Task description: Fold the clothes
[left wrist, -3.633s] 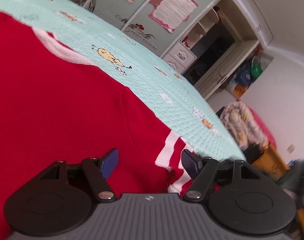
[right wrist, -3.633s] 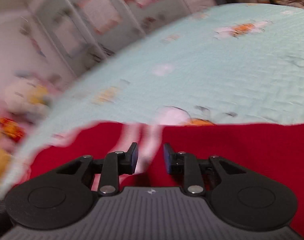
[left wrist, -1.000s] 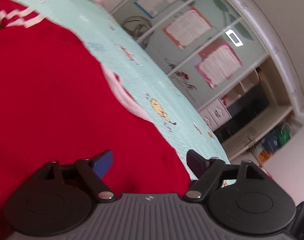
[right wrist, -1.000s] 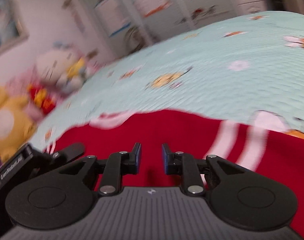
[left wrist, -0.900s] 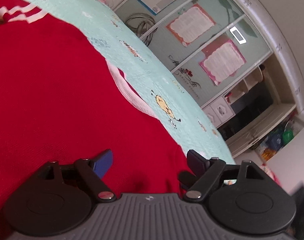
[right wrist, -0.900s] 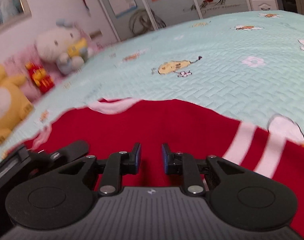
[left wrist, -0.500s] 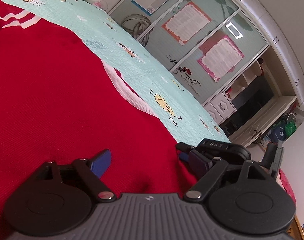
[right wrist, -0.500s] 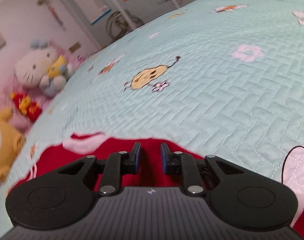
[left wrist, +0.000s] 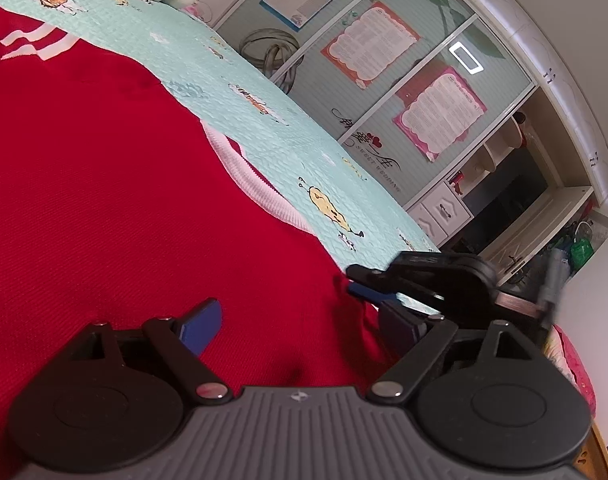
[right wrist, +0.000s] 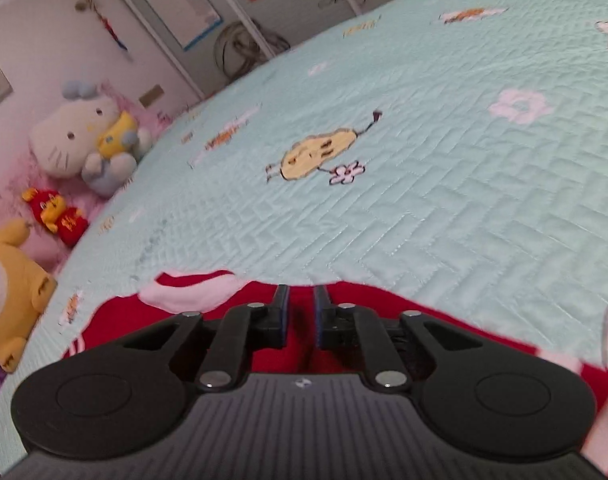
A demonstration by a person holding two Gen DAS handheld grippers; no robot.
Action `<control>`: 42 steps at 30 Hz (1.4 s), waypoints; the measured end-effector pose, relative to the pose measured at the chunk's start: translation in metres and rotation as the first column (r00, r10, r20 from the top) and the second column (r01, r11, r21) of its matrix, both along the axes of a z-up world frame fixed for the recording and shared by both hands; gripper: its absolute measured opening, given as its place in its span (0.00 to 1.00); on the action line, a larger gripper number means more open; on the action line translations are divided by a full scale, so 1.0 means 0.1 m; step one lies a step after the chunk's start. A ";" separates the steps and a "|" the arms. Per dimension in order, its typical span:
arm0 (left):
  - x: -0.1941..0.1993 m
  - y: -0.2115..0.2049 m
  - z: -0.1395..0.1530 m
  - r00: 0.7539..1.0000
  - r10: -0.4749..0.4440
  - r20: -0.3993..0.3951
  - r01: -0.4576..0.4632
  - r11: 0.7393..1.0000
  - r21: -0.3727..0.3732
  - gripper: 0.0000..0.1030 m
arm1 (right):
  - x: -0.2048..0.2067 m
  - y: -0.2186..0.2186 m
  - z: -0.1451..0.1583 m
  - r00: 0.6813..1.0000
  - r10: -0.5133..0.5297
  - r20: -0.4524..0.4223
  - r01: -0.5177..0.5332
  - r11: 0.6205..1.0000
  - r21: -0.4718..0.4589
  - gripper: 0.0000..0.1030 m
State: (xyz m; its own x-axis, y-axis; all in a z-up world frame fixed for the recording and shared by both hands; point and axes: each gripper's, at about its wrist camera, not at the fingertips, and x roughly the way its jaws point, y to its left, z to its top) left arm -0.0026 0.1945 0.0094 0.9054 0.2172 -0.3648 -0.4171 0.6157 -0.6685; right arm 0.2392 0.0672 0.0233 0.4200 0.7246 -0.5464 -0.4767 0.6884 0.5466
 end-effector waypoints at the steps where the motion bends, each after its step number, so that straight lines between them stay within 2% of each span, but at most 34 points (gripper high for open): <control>1: 0.00 0.00 0.00 1.000 0.000 0.000 0.000 1.000 0.001 0.86 | -0.05 -0.06 0.02 1.000 -0.006 0.002 0.006 1.000 0.013 0.24; 3: 0.00 -0.01 0.00 1.000 0.000 -0.001 0.000 1.000 0.004 0.86 | -0.17 -0.17 0.03 1.000 0.002 -0.002 -0.002 0.999 0.039 0.40; 4: 0.01 -0.01 0.00 1.000 -0.001 -0.002 0.001 1.000 0.005 0.86 | -0.19 -0.23 -0.01 1.000 -0.017 -0.008 0.017 0.999 0.039 0.41; 6: 0.01 -0.01 0.00 1.000 -0.001 -0.003 0.001 1.000 0.009 0.87 | -0.23 -0.34 -0.09 0.998 -0.056 -0.021 0.057 0.998 0.036 0.25; 7: 0.01 -0.01 0.00 1.000 -0.002 -0.003 0.002 1.000 0.009 0.87 | -0.25 -0.40 -0.14 0.997 -0.076 -0.027 0.077 0.996 0.035 0.23; 9: 0.02 0.00 0.00 1.000 -0.003 -0.002 0.003 1.000 0.009 0.87 | -0.29 -0.56 -0.15 0.987 -0.149 -0.059 0.154 0.984 0.089 0.24; 10: 0.02 0.00 0.00 1.000 -0.004 -0.002 0.004 1.000 0.010 0.88 | -0.34 -0.63 -0.14 0.982 -0.182 -0.048 0.185 0.978 0.098 0.24; 12: 0.03 0.00 0.00 1.000 -0.006 -0.003 0.006 1.000 0.012 0.88 | -0.44 -0.71 -0.13 0.984 -0.176 -0.032 0.178 0.979 0.103 0.25; 15: 0.03 0.01 -0.01 1.000 -0.008 -0.003 0.008 1.000 0.013 0.89 | -0.55 -0.93 -0.25 0.982 -0.177 -0.066 0.185 0.972 0.146 0.24; 17: 0.03 0.00 0.00 1.000 -0.009 -0.005 0.009 1.000 0.016 0.89 | -0.63 -1.20 -0.32 0.970 -0.220 -0.102 0.237 0.947 0.218 0.24; 19: 0.04 -0.01 0.00 1.000 -0.010 -0.007 0.010 1.000 0.020 0.89 | -0.76 -1.45 -0.29 0.950 -0.298 -0.092 0.311 0.923 0.228 0.26; 21: 0.05 -0.02 0.00 1.000 -0.011 -0.008 0.011 1.000 0.022 0.89 | -0.92 -1.72 -0.27 0.926 -0.370 -0.073 0.376 0.896 0.236 0.37; 27: 0.07 -0.02 0.00 1.000 -0.016 -0.010 0.017 0.999 0.032 0.91 | -1.35 -2.55 -0.38 0.860 -0.501 -0.101 0.507 0.812 0.290 0.33; 31: 0.08 -0.03 -0.01 1.000 -0.019 -0.012 0.019 0.999 0.041 0.91 | -1.45 -2.74 -0.35 0.783 -0.620 -0.042 0.604 0.743 0.289 0.31; 32: 0.08 -0.03 -0.01 1.000 -0.019 -0.013 0.019 0.999 0.043 0.91 | -1.47 -2.78 -0.34 0.761 -0.648 -0.027 0.627 0.723 0.290 0.26; 38: 0.08 -0.04 -0.01 1.000 -0.019 -0.017 0.020 0.998 0.054 0.92 | -1.62 -3.05 -0.29 0.604 -0.794 0.062 0.747 0.592 0.304 0.24; 40: 0.08 -0.05 -0.01 1.000 -0.019 -0.018 0.020 0.998 0.055 0.92 | -1.67 -3.14 -0.28 0.544 -0.834 0.091 0.780 0.543 0.312 0.27; 42: 0.08 -0.04 -0.01 1.000 -0.020 -0.018 0.021 0.998 0.055 0.92 | -1.72 -3.23 -0.26 0.481 -0.869 0.118 0.809 0.492 0.321 0.49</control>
